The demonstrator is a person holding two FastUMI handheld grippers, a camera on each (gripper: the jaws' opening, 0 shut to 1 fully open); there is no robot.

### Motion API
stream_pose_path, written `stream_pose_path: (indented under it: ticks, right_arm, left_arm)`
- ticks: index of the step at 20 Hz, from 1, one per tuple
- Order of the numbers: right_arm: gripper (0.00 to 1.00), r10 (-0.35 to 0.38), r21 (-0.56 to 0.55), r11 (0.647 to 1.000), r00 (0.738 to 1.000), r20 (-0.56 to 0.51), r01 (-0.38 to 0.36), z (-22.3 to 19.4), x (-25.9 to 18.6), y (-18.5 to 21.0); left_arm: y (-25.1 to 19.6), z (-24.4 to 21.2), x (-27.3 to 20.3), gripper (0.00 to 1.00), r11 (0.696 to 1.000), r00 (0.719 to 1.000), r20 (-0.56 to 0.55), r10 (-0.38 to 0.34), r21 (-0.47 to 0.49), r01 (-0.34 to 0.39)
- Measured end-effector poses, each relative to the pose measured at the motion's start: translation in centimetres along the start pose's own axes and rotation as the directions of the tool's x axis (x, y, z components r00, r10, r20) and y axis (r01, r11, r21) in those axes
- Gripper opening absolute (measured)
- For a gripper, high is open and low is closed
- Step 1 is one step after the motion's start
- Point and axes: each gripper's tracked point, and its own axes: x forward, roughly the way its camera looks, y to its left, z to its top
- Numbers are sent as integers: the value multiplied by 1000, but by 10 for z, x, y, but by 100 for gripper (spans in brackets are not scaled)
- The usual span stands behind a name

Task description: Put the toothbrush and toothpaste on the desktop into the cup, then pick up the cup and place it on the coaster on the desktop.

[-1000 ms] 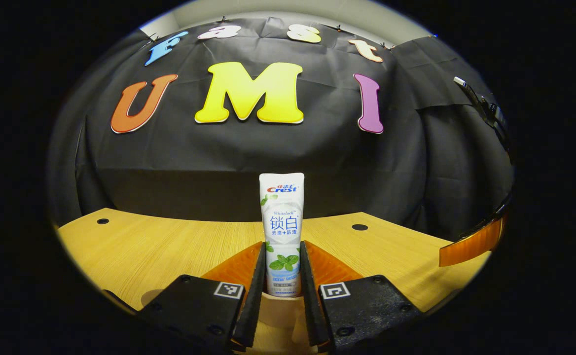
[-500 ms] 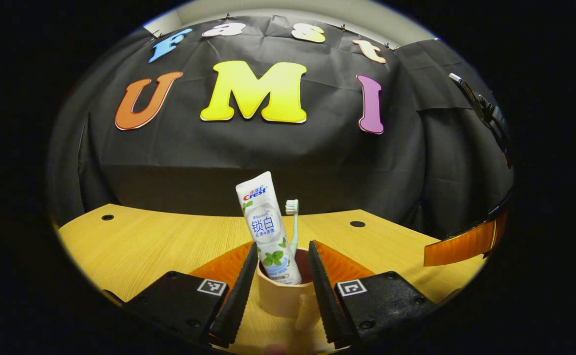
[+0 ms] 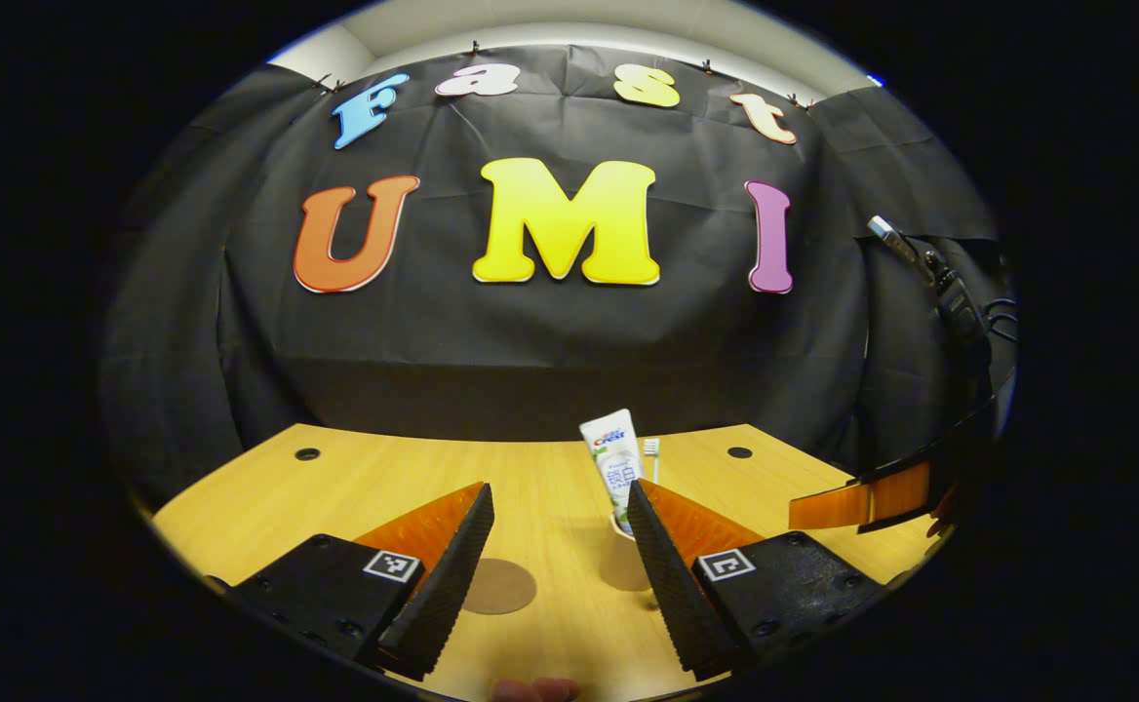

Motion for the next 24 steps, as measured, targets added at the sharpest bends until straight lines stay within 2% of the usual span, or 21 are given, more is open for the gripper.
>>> stream_pose_path:
  ticks: [2,3,6,8,12,16,21,22,23,24]
  right_arm:
    - [94,42,-26,999,998,-49,-43,-5,0,30]
    - [96,54,-34,998,996,-65,-56,-5,1,43]
    - [94,46,-71,996,988,-148,-57,-10,14,69]
    - [96,24,-78,996,973,-229,-43,-16,27,78]
    - [96,-28,-50,999,931,-364,10,-26,60,80]
    - [96,-81,-62,996,889,-451,59,-36,94,75]
    - [96,-108,-91,993,835,-539,69,-51,119,72]
    - [94,-112,-100,993,830,-547,69,-52,122,72]
    - [86,-121,-111,991,824,-554,71,-52,125,71]
    - [82,-129,-118,990,817,-562,75,-54,128,69]
  left_arm:
    - [24,10,-17,88,999,999,-30,38,-20,-38]
    - [34,13,-25,88,998,997,-46,54,-34,-56]
    - [66,27,-44,91,991,990,-66,126,-43,-129]
    - [89,34,-51,94,985,984,-61,167,-36,-169]
    - [121,43,-57,94,975,974,-57,219,-34,-221]
    - [142,43,-51,94,967,966,-64,251,-29,-254]
    - [155,31,-48,94,961,957,-114,268,-40,-274]
    - [157,29,-46,94,959,954,-124,272,-43,-279]
    - [159,25,-46,94,958,952,-138,275,-48,-283]
    - [161,20,-46,94,956,948,-157,277,-55,-288]
